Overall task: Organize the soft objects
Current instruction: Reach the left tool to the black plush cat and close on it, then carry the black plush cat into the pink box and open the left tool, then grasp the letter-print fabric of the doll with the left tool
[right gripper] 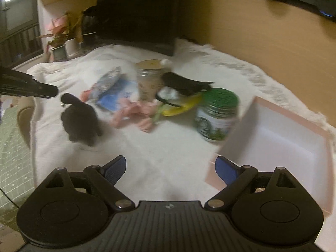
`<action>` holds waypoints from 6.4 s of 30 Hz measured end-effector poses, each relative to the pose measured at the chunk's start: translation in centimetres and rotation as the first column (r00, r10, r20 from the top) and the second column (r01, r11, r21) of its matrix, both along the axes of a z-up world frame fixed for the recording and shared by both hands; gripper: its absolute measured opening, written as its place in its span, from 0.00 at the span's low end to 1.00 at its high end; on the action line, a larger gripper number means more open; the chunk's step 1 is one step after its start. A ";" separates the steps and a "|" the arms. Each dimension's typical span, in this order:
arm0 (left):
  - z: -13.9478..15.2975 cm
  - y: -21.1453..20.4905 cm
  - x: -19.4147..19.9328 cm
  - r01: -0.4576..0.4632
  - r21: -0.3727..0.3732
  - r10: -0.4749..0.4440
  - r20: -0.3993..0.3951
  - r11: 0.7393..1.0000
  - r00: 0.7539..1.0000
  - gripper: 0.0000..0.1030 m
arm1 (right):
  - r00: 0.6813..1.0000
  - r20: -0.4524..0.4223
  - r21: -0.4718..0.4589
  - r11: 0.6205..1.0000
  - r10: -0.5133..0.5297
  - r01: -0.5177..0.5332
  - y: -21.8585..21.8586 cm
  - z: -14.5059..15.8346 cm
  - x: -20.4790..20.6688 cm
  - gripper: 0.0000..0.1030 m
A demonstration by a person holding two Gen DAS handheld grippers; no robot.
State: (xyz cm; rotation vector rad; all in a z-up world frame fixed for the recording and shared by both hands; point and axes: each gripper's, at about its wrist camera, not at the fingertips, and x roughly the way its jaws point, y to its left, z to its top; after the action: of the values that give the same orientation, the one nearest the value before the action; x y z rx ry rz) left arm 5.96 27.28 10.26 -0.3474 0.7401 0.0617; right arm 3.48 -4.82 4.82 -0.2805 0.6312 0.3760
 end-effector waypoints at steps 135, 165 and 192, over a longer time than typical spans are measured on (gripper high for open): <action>-1.1 -30.2 20.4 0.843 -0.161 -0.852 0.023 0.513 0.523 0.64 | 0.788 0.180 0.066 0.807 -0.588 0.587 -13.5 9.7 2.5 0.41; -3.1 6.8 8.5 0.161 -0.073 -0.159 0.025 0.984 0.987 0.64 | 0.977 0.097 -0.022 0.981 -0.189 0.191 7.2 -1.3 5.0 0.63; -7.3 10.4 10.3 0.103 -0.408 -0.141 -0.064 0.907 0.988 0.64 | 0.988 -0.065 -0.101 0.986 -0.142 0.135 10.1 -5.9 6.1 0.63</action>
State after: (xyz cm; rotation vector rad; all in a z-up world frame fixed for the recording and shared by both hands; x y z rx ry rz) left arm 16.23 37.67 3.00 -0.6968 0.8643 -0.1994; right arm 9.61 5.29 -1.05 -0.3144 0.7368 0.2231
